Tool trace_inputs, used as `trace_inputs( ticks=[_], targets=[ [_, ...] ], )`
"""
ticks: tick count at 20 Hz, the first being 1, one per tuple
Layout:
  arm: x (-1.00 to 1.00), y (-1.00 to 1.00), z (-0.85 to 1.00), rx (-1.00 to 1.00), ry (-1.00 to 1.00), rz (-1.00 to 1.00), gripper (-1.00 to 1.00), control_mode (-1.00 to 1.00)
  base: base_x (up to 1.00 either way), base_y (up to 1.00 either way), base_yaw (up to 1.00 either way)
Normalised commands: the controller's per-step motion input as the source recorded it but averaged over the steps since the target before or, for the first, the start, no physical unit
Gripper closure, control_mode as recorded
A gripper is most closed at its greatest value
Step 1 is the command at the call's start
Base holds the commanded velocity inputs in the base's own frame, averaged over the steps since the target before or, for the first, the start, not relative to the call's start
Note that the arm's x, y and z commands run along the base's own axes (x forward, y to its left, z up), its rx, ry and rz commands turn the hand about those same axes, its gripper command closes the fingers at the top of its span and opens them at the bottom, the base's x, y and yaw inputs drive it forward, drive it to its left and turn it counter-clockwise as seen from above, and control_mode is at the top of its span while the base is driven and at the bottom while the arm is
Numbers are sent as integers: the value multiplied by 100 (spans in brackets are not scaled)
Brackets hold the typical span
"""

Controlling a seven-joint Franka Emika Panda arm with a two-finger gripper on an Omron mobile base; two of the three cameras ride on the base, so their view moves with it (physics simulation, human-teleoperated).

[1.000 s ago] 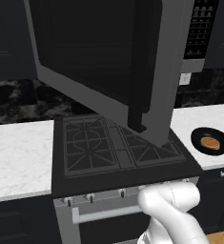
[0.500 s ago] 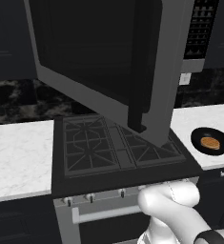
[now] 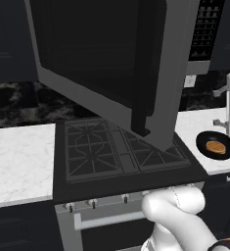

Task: Open the microwave, place the bowl with waffle inside the microwave, then close the microwave door and turn it on.

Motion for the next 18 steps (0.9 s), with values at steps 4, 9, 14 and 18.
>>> trace_inputs(
  ticks=[4,9,14,18],
  targets=[
    [100,80,-13,52,27,41,-100,-100,0,0,0],
    [60,38,17,23,26,45,-100,-100,0,0,0],
    [-2,46,20,1,19,43,-100,-100,0,0,0],
    [-28,65,22,-6,1,29,-100,-100,0,0,0]
  ],
)
